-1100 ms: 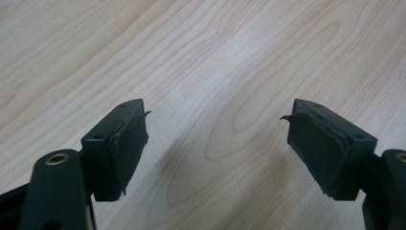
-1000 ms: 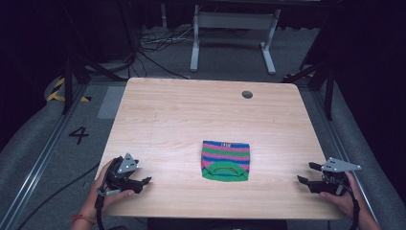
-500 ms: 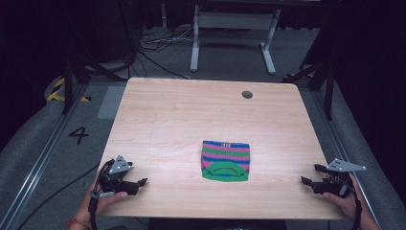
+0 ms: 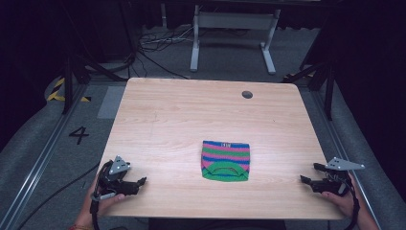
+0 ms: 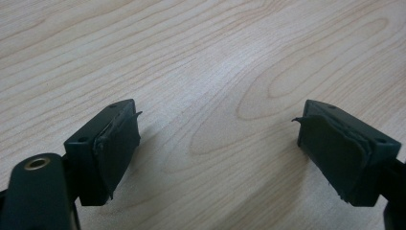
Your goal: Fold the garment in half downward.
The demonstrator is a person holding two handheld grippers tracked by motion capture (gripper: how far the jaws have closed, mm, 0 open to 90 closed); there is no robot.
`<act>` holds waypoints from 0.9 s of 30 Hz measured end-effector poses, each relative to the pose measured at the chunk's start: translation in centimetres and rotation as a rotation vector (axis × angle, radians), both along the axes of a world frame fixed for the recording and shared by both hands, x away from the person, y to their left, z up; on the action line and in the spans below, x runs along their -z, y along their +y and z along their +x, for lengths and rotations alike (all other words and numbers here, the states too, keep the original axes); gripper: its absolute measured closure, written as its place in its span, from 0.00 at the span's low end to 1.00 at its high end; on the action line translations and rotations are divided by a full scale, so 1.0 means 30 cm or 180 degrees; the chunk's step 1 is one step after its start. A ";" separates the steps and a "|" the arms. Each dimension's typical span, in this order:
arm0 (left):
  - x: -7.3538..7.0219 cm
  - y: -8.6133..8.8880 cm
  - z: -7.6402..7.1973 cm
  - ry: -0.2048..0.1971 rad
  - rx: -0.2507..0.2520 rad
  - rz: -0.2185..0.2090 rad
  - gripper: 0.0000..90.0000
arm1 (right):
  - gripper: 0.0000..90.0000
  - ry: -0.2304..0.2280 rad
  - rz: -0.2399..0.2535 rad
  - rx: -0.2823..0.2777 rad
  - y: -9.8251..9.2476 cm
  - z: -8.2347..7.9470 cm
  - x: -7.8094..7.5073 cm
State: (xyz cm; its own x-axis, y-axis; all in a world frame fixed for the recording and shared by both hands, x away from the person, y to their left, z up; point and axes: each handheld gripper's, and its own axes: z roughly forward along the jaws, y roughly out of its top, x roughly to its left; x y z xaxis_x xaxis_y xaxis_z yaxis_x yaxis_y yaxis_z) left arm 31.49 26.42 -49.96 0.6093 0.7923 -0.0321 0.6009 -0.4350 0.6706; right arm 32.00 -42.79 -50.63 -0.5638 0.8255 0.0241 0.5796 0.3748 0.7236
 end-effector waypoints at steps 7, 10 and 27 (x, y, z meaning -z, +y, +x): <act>0.000 0.000 0.001 0.0001 0.0000 0.0001 0.16 | 0.20 0.0000 0.0000 0.0000 0.000 0.000 0.000; 0.000 0.000 0.001 0.0000 0.0001 0.0001 0.16 | 0.20 -0.0002 -0.0002 0.0012 0.000 -0.001 0.000; 0.002 -0.015 0.013 0.0033 -0.0132 0.0023 0.10 | 0.20 0.0004 0.0010 -0.0004 -0.002 0.000 0.000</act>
